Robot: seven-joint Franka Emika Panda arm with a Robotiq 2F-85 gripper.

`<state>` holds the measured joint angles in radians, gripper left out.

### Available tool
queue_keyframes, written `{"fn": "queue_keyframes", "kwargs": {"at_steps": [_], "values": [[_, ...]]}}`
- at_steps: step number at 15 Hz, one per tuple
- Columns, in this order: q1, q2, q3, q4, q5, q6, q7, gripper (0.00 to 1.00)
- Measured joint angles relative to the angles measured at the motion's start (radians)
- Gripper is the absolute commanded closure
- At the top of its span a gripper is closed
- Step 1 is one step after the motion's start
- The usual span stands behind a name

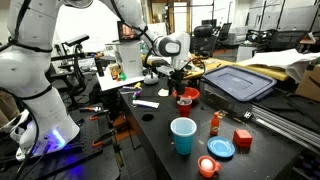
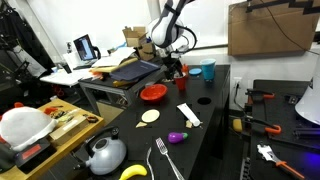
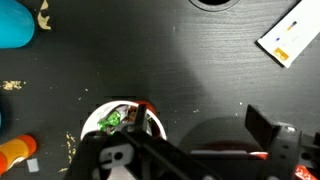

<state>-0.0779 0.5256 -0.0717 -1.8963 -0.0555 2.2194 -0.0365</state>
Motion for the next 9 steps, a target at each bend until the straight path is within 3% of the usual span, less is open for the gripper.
{"fn": "queue_keyframes", "kwargs": {"at_steps": [9], "values": [[0.001, 0.024, -0.004, 0.03, -0.032, 0.017, 0.003, 0.0]]}}
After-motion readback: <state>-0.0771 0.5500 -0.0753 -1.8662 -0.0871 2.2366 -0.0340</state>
